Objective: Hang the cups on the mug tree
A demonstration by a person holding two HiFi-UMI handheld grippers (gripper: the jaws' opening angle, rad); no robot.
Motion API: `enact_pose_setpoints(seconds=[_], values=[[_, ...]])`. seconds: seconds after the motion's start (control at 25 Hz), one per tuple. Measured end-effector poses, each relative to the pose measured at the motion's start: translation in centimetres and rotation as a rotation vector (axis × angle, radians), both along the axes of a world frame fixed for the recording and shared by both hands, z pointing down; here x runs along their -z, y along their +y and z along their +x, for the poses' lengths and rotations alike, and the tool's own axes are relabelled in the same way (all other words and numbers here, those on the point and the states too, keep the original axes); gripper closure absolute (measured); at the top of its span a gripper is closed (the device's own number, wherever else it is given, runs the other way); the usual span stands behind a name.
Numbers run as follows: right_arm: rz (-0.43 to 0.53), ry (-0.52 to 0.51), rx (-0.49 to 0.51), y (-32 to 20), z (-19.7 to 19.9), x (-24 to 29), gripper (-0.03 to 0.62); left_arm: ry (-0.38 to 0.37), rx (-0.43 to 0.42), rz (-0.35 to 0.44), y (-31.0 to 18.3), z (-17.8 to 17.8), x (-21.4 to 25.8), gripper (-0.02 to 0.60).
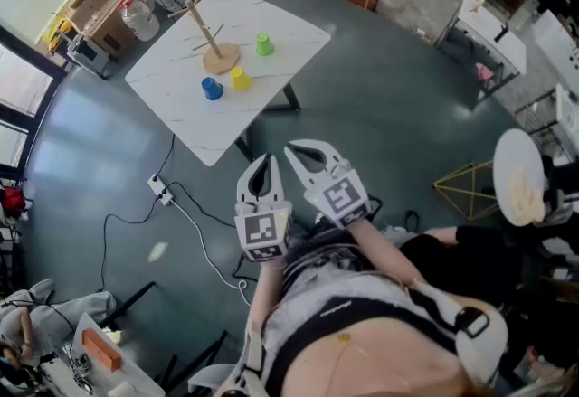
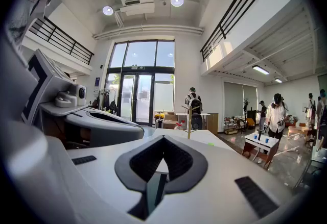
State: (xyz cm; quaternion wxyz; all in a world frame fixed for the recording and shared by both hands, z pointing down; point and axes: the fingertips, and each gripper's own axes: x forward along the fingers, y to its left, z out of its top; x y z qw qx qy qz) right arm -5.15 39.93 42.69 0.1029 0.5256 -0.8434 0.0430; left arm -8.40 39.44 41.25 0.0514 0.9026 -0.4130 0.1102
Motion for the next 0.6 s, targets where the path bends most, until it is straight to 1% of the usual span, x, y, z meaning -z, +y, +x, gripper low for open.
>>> enact_pose_setpoints(seconds=[0.16,0.28,0.44,0.6], values=[[0.017,-0.013,-0.007,-0.1,1.5,0.6,0.591,0.001,0.003,0.014,-0.1,1.0,0.0,0.584],[0.01,-0.031,-0.007,-0.1,2.0,0.3,0.591,0.003,0.013,0.018,-0.2,1.4,-0.1,0.584],[0.001,-0.032,-0.007,-0.9,2.2,0.0,0.591,0.016,0.015,0.008,-0.9,1.4,-0.4,0.584],[-0.002,-0.047,-0.027,-2.7,2.2,-0.5,0.591,0.022,0.017,-0.013,-3.0,1.0,-1.2,0.584]])
